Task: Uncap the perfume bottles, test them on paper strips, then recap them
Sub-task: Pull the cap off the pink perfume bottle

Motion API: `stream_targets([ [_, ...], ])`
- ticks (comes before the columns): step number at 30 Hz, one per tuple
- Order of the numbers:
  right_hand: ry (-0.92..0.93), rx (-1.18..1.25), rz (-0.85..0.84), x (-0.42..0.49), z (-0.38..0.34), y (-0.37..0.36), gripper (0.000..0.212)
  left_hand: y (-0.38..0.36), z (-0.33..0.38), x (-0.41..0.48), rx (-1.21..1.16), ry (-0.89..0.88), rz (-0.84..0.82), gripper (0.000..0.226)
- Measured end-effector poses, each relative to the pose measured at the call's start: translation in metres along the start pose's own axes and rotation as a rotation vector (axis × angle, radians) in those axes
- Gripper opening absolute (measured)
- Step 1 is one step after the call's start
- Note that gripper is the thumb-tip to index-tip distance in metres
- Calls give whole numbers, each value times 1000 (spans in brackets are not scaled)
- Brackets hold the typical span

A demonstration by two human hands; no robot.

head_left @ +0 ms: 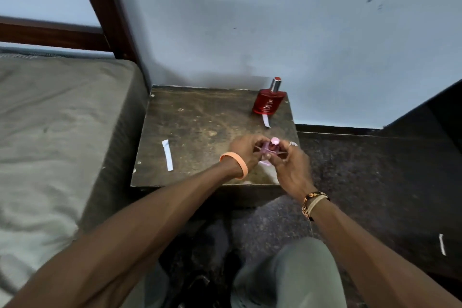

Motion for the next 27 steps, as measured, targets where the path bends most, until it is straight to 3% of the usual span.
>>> stream_targets([
  [7,-109,-85,-3,-10,44,20,13,-44,24,-6,93,45,-5,21],
  [14,-140,36,59,-11,53,22,12,-48,31,-3,88,-2,11,33],
  [19,-160,45,-23,-13,53,21,19,-44,37,-8,166,-108,109,17],
  [27,-51,57,-44,-13,28,25,25,-30,33,-10,219,-30,177,7],
])
Point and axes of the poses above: each hand's wrist, its own x-axis towards the middle knuckle, its own y-axis out of the back of the hand, z = x × y, the point moved 9 cm from there along x, towards the middle knuckle, and after that the axes turned 3 degrees about x, right-handed, at the moved point
